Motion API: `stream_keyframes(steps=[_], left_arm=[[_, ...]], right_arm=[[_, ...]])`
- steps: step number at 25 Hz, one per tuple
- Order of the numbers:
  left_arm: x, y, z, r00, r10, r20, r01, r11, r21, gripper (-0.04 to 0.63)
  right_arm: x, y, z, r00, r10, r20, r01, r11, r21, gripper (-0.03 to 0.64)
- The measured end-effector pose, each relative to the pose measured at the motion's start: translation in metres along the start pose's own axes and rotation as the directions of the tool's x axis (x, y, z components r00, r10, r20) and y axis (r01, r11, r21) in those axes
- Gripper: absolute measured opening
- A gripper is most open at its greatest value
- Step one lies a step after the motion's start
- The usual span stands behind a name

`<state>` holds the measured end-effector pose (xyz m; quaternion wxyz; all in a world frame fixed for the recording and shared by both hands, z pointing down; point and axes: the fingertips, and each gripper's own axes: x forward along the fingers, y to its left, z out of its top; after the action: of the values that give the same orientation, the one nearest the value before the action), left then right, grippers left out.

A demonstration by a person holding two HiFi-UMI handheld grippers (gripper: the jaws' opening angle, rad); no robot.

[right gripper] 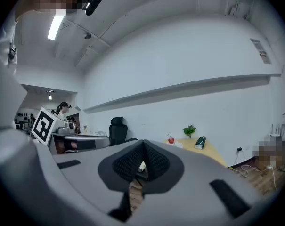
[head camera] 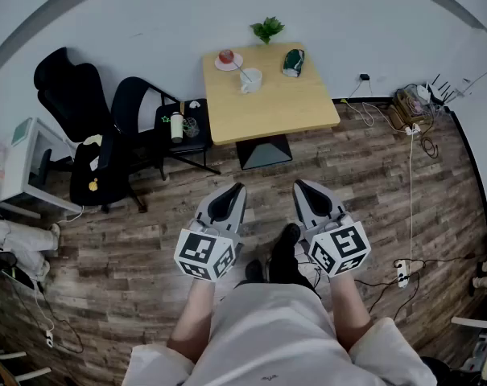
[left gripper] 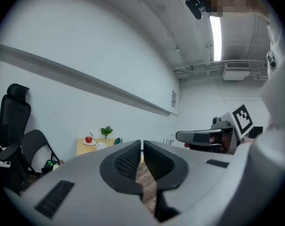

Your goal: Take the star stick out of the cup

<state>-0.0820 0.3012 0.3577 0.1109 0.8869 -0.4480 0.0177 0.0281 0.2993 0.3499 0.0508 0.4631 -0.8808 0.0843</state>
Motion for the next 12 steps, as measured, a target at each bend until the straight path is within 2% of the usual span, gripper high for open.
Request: stream_keyframes(steps=[12], left_arm=[[0.0096,0.0009,0.0022,0.999,-0.032,-0.002,0.032,0.999,0.001,0.015]], right_arm=[[0.0054,-0.0043,0.0056,1.000,0.000,0.009,0.000,1.000,0.002,0.000]])
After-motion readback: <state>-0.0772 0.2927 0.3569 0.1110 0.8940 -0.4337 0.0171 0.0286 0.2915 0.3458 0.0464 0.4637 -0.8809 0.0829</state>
